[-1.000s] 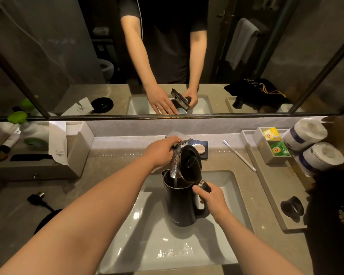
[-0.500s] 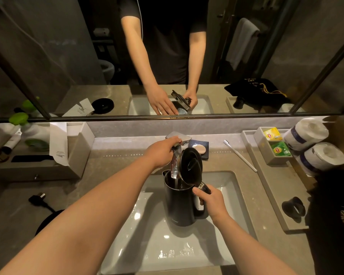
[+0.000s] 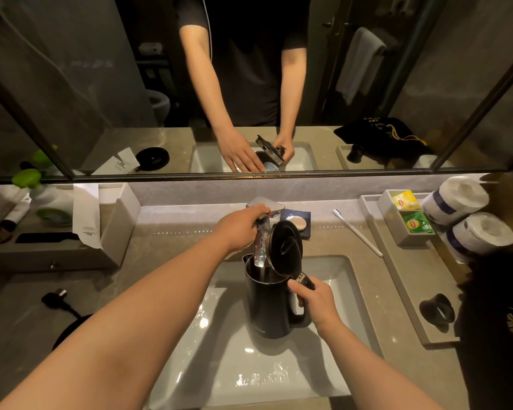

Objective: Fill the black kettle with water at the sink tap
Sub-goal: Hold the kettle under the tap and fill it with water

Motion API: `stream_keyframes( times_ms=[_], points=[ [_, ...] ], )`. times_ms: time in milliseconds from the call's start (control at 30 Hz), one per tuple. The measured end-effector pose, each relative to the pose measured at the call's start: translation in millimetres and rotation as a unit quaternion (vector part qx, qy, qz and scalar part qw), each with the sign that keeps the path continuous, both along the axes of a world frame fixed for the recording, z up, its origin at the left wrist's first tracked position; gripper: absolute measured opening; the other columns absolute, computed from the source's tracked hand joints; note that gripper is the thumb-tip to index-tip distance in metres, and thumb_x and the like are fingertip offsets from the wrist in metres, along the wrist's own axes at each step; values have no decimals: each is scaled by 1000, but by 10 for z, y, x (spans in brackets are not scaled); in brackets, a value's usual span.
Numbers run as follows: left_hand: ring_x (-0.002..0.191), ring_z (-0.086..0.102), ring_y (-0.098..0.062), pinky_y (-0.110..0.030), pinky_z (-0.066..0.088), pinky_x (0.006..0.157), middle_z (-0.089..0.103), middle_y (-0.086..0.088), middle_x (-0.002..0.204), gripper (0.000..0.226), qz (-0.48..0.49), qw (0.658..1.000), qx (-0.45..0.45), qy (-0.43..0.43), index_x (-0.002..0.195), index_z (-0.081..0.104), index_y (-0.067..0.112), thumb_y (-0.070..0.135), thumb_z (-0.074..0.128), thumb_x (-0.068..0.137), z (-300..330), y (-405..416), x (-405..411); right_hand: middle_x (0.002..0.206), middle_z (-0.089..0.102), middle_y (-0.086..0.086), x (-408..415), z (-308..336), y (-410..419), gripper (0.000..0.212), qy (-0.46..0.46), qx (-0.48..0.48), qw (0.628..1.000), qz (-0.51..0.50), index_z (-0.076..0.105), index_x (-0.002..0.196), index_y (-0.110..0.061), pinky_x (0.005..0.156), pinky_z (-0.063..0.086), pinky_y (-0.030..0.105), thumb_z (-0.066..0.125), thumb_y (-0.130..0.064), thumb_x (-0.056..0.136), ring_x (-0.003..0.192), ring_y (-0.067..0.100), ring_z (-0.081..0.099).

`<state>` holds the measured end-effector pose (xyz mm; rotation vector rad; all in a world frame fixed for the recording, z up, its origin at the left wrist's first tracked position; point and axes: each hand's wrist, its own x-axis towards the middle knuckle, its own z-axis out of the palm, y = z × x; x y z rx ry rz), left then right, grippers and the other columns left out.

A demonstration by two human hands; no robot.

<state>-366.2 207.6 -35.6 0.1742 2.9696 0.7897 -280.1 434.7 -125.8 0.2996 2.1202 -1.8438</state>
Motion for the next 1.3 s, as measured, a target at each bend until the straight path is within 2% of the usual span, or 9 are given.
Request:
stream_keyframes(
  times_ms=[133,333,400,600,700,833,967,1133,1300],
  points=[
    [110,59,-25,-33,48,82,59,-2,132,52,-5,1000,-6,4,136,43,37,11,52,91,10,7,14,49,54,-5,-4,-13,3,24,-2,-2,1000,1,63,64,-15,58,46,31,77,-28,79,56,20,49],
    [110,59,-25,-38,52,86,59,-3,133,54,-8,1000,-12,1,138,41,37,11,51,92,16,3,18,50,56,-6,5,-11,-10,24,-7,-2,1000,-2,62,61,-21,53,46,28,78,-26,79,58,21,50],
    [109,59,-25,-37,52,85,59,-3,132,53,-7,1000,-9,0,137,41,37,12,51,92,10,4,23,49,57,-8,10,-5,-14,25,-10,-3,1000,-5,62,60,-23,50,47,27,78,-25,79,59,22,51],
    [106,60,-25,-33,49,80,60,-3,130,52,-5,1000,-2,1,135,42,38,12,51,92,13,7,30,49,60,-14,9,-4,-14,24,-4,-3,1000,-9,64,59,-28,55,45,30,78,-26,77,61,22,53],
    [106,60,-24,-31,48,79,60,-3,130,52,-6,1000,0,0,135,42,37,10,51,91,21,12,34,49,59,-12,14,-16,-14,22,-3,-5,1000,-9,63,60,-24,56,45,31,78,-30,75,59,22,53],
    [98,60,-22,-34,51,76,63,-3,122,48,-18,1000,-2,1,130,44,38,10,50,91,43,10,43,50,53,0,23,-23,-7,28,4,-19,1000,-12,60,57,-18,56,43,33,78,-38,66,52,20,48],
    [93,61,-21,-41,54,77,64,-2,116,46,-22,1000,-2,0,126,44,39,10,50,91,56,14,55,49,54,-2,29,-32,-11,27,4,-21,1000,-12,60,56,-20,56,44,32,78,-36,67,52,18,49],
    [92,61,-20,-42,56,77,64,-1,114,43,-28,1000,4,-7,122,44,40,12,52,91,59,20,58,50,55,-4,31,-33,-15,25,5,-22,1000,-16,61,56,-21,58,44,33,78,-34,69,55,20,50],
    [93,60,-18,-29,49,72,63,0,118,45,-23,1000,12,-1,125,43,39,13,54,91,46,22,66,51,58,-6,20,-46,-25,23,6,-15,1000,-19,63,60,-19,60,45,34,78,-26,76,57,20,52]
  ],
)
